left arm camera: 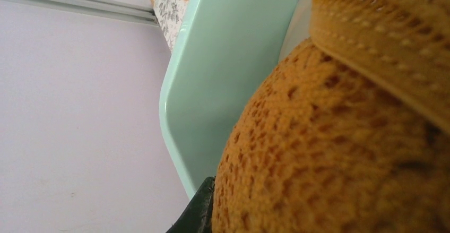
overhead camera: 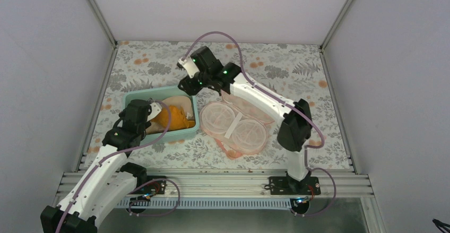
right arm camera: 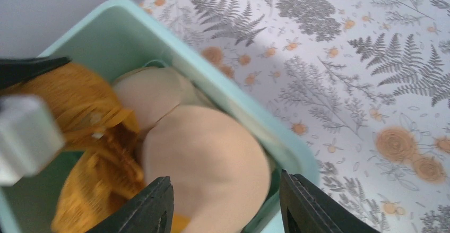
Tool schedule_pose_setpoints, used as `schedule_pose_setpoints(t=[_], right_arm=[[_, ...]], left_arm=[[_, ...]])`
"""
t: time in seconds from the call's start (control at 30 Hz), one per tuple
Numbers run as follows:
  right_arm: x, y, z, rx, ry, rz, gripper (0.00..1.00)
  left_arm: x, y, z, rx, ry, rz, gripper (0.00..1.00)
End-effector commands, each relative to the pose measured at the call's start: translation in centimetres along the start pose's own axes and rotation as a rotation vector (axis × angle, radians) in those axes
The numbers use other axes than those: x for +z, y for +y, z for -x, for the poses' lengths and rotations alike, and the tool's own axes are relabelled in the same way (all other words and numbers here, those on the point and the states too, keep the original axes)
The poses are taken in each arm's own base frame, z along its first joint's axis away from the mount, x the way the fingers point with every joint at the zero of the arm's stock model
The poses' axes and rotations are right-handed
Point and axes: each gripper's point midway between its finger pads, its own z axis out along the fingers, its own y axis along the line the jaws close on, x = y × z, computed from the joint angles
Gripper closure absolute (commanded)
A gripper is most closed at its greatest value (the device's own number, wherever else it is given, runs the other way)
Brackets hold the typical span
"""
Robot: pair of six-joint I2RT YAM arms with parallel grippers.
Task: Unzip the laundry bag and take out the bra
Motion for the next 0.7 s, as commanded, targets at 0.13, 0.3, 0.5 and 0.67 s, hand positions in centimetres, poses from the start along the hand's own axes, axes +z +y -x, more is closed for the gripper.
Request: schedule_pose_setpoints(t=[0.13,0.3,0.5,0.67], right_arm=[[-3.3,10.9,-6.3,-0.078,-0.043,0.311,0.38],[-1.4,10.6,-7.9,-0.043,0.004,0.308,0.28],[1.1,9.9,-8.3,-0.063,0.036,0.286,0.39],[1.8,10.5,-8.6,-0.024,0.079,0.359,0.91]], left_arm=[[0.2,-0.2,-0.3,-0.061,0.001,-0.010,0.87],[0.1,-0.1,-0.2,-0.078,-0.005,-0.017,0.87],[0.0,0.0,0.0,-0.086,-0.014,-0.020,0.87],[-0.3,0.8,0.2,-0.098,-0.019,-0.001,0.87]])
